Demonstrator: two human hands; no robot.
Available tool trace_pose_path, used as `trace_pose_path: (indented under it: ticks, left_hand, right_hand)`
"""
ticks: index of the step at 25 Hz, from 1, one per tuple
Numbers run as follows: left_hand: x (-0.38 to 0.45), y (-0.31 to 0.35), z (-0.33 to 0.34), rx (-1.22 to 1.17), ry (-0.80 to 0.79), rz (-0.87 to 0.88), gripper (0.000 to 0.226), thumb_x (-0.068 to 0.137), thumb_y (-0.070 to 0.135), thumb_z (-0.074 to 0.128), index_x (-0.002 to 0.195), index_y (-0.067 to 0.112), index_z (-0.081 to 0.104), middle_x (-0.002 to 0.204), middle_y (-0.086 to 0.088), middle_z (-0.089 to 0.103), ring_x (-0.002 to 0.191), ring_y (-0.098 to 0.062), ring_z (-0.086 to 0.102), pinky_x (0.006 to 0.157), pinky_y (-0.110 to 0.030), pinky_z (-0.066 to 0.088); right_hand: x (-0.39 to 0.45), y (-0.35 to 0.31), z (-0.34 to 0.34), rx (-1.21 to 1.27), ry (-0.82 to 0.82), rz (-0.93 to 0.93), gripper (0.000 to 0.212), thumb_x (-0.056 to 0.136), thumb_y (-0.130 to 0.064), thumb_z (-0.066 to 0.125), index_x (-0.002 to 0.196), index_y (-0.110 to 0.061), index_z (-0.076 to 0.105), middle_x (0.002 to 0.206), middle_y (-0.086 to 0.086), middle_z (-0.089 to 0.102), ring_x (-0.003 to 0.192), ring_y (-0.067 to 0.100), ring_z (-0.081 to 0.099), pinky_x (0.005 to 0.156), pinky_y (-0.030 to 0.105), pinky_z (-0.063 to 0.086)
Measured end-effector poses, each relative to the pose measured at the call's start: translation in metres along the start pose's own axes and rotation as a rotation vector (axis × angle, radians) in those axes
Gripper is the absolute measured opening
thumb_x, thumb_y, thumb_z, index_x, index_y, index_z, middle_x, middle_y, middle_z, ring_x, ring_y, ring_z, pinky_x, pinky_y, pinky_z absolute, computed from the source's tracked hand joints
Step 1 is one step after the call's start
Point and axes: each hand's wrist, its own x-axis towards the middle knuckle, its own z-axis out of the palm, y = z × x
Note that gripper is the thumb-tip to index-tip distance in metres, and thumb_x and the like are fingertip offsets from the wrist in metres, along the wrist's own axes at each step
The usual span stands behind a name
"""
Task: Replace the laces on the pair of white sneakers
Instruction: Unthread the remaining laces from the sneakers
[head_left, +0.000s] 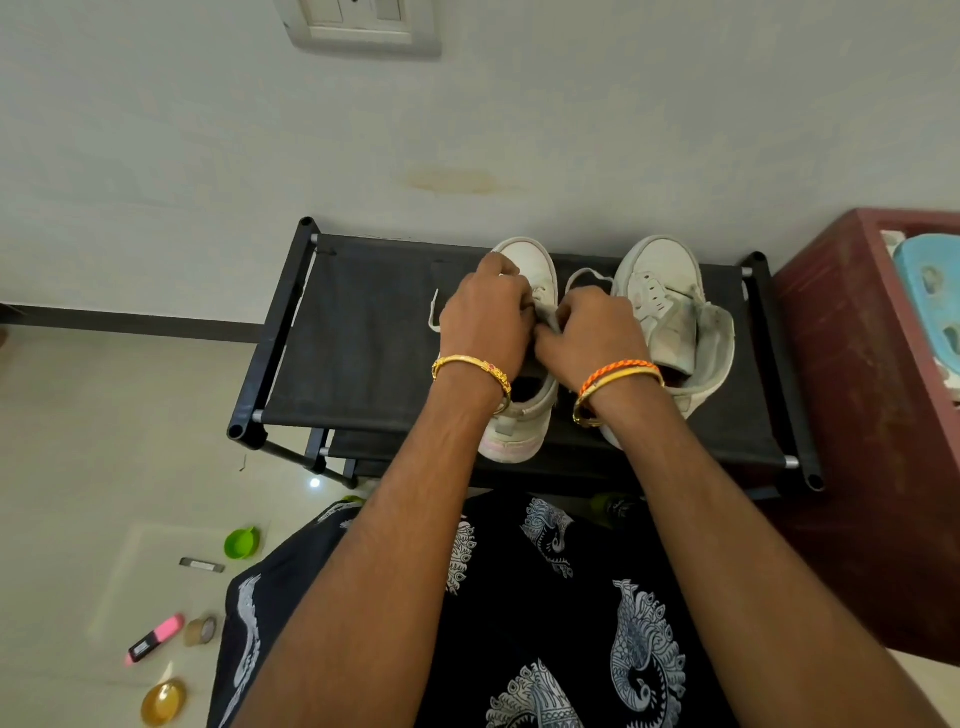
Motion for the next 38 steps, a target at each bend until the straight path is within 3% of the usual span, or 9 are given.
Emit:
trace_pose_path:
  ticks: [4, 12, 14, 18, 22, 28, 33, 36, 38]
  left_hand:
    - [0.001, 0.001, 0.001, -0.158, 0.116, -0.146, 0.01, 0.087, 0.015, 0.058, 0.087, 0.006, 0.063, 0.101, -0.007, 0.059, 0.085, -0.019, 0.055, 0.068, -0.023, 0.038]
    - [0.009, -0.007, -0.01, -0.992, 0.12, -0.952, 0.009, 0.089, 0.015, 0.053, 0.085, 0.008, 0.058, 0.073, -0.001, 0.057, 0.066, -0.013, 0.053, 0.054, -0.022, 0.041]
    - [0.01, -0.004, -0.01, -0.878, 0.169, -0.763, 0.012, 0.088, 0.015, 0.054, 0.098, 0.01, 0.057, 0.085, 0.0, 0.057, 0.081, -0.015, 0.053, 0.06, -0.019, 0.041]
    - [0.0, -0.002, -0.006, -0.202, 0.074, -0.094, 0.028, 0.08, 0.019, 0.063, 0.108, 0.02, 0.064, 0.122, -0.006, 0.048, 0.116, -0.021, 0.039, 0.085, -0.03, 0.043]
    - [-0.001, -0.003, -0.003, 0.036, 0.006, -0.033, 0.015, 0.083, 0.021, 0.065, 0.097, 0.019, 0.071, 0.136, -0.006, 0.043, 0.13, -0.023, 0.032, 0.102, -0.038, 0.03]
    - [-0.001, 0.002, 0.003, 0.244, 0.05, -0.061, 0.023, 0.088, 0.03, 0.054, 0.105, 0.019, 0.066, 0.141, 0.002, 0.037, 0.128, -0.02, 0.032, 0.097, -0.042, 0.023]
    - [0.003, -0.001, -0.003, 0.019, 0.178, -0.261, 0.016, 0.088, 0.025, 0.051, 0.099, 0.017, 0.06, 0.118, 0.001, 0.05, 0.11, -0.016, 0.045, 0.089, -0.037, 0.024]
    - [0.009, -0.011, -0.01, -0.532, 0.244, -0.561, 0.012, 0.089, 0.022, 0.049, 0.088, 0.013, 0.056, 0.09, 0.009, 0.061, 0.089, -0.011, 0.057, 0.09, -0.033, 0.033]
    - [0.011, -0.017, -0.017, -0.966, 0.269, -0.72, 0.01, 0.091, 0.014, 0.046, 0.092, 0.007, 0.053, 0.081, 0.004, 0.066, 0.074, -0.007, 0.062, 0.074, -0.025, 0.048]
  right_hand:
    - [0.0, 0.004, 0.004, 0.062, 0.001, 0.035, 0.024, 0.085, -0.027, 0.06, 0.093, -0.004, 0.062, 0.08, 0.011, 0.06, 0.074, 0.025, 0.056, 0.055, 0.024, 0.036]
    - [-0.005, 0.002, 0.007, 0.055, -0.007, 0.064, 0.025, 0.088, -0.03, 0.058, 0.094, -0.005, 0.06, 0.086, 0.009, 0.06, 0.076, 0.025, 0.056, 0.062, 0.029, 0.04]
    - [-0.006, 0.002, 0.006, 0.052, -0.026, 0.07, 0.022, 0.087, -0.026, 0.059, 0.097, -0.006, 0.058, 0.088, 0.009, 0.057, 0.076, 0.024, 0.052, 0.063, 0.029, 0.038]
    - [-0.003, 0.007, 0.003, 0.114, -0.111, 0.093, 0.024, 0.083, -0.024, 0.062, 0.099, -0.006, 0.059, 0.092, 0.013, 0.061, 0.08, 0.027, 0.058, 0.066, 0.031, 0.045]
    - [-0.002, 0.01, 0.005, 0.133, -0.099, 0.099, 0.034, 0.081, -0.027, 0.063, 0.106, -0.005, 0.057, 0.098, 0.014, 0.062, 0.087, 0.029, 0.06, 0.069, 0.033, 0.048]
    - [-0.005, 0.012, 0.008, 0.147, -0.057, 0.098, 0.042, 0.081, -0.03, 0.064, 0.11, -0.004, 0.05, 0.1, 0.016, 0.06, 0.089, 0.031, 0.058, 0.067, 0.033, 0.043]
    - [-0.004, 0.012, 0.01, 0.136, -0.05, 0.106, 0.044, 0.08, -0.028, 0.065, 0.113, -0.005, 0.048, 0.103, 0.016, 0.059, 0.091, 0.031, 0.057, 0.067, 0.031, 0.039]
    - [-0.003, 0.012, 0.01, 0.149, -0.068, 0.106, 0.046, 0.083, -0.029, 0.063, 0.12, -0.006, 0.047, 0.106, 0.014, 0.059, 0.093, 0.03, 0.058, 0.068, 0.031, 0.042]
    - [-0.003, 0.012, 0.011, 0.165, -0.084, 0.106, 0.042, 0.085, -0.028, 0.063, 0.119, -0.007, 0.049, 0.106, 0.013, 0.061, 0.094, 0.029, 0.06, 0.068, 0.03, 0.044]
